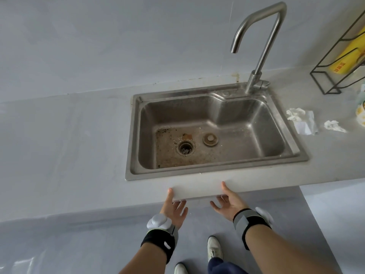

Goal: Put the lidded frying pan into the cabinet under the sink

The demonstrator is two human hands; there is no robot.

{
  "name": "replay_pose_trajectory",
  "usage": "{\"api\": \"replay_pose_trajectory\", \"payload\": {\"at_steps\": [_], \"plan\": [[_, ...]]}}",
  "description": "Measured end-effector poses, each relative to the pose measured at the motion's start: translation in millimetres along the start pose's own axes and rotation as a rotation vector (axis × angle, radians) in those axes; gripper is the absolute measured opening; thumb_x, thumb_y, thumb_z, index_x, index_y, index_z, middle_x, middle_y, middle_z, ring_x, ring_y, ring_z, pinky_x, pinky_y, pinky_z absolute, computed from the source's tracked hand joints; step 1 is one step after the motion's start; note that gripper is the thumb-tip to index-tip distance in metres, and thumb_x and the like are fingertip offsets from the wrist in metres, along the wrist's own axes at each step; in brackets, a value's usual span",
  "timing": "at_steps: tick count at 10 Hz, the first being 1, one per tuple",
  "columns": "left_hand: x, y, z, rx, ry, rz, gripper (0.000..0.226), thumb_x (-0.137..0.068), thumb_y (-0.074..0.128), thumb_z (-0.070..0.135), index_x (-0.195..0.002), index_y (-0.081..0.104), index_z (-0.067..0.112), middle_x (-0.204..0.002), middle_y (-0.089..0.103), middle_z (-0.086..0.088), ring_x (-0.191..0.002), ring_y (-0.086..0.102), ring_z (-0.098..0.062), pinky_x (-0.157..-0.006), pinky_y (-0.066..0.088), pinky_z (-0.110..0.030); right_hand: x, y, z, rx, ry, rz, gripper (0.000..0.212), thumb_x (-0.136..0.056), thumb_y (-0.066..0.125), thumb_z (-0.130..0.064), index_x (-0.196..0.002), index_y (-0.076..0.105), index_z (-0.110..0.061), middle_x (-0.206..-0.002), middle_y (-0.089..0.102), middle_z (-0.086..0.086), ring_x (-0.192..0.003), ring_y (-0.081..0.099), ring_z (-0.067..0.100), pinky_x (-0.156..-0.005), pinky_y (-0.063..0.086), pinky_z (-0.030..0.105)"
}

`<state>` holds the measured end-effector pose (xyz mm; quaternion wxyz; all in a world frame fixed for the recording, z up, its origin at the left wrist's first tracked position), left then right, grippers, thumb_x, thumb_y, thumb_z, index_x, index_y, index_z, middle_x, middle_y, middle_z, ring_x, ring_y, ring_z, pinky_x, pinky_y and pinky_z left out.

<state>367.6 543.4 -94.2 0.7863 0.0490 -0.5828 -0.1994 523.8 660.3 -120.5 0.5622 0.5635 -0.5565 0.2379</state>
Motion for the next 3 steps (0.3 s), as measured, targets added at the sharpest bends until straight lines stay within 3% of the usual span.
{"api": "replay_pose_trajectory", "payload": {"at_steps": [1, 2, 3], "plan": [[4.1, -20.1, 5.8, -0.195, -0.005, 0.045, 0.042, -0.085, 0.063, 0.046, -0.107, 0.054, 0.011, -0.124, 0.057, -0.008, -0.123, 0.055, -0.025, -0.109, 0.04, -0.039, 2.2, -3.6, 1.1, 0.165, -0.009, 0.006, 0.031, -0.081, 0.071, -0.043, -0.082, 0.056, -0.016, -0.089, 0.055, -0.001, -0.096, 0.058, 0.018, -0.094, 0.046, 0.051], [12.5, -43.7, 18.0, -0.347, 0.045, 0.139, 0.037, -0.084, 0.065, 0.042, -0.108, 0.055, 0.015, -0.113, 0.061, -0.008, -0.105, 0.062, -0.028, -0.091, 0.047, -0.037, 6.8, -4.5, 11.4, 0.389, 0.049, -0.034, 0.049, -0.077, 0.065, -0.06, -0.095, 0.059, -0.015, -0.108, 0.064, 0.0, -0.111, 0.057, 0.018, -0.094, 0.044, 0.048], [24.7, -66.6, 37.8, -0.548, 0.155, 0.265, 0.038, -0.084, 0.065, 0.041, -0.103, 0.058, 0.009, -0.095, 0.061, -0.007, -0.08, 0.061, -0.024, -0.065, 0.042, -0.03, 18.4, -0.9, 31.2, 0.713, 0.111, -0.082, 0.049, -0.079, 0.067, -0.055, -0.108, 0.062, -0.016, -0.113, 0.066, 0.004, -0.11, 0.059, 0.022, -0.099, 0.043, 0.047]]}}
Point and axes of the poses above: each hand's wrist, its own x-axis away from the middle knuckle, its own y-axis out of the palm, z = x × y, the point moved 4 cm from there along -x, towards the middle knuckle
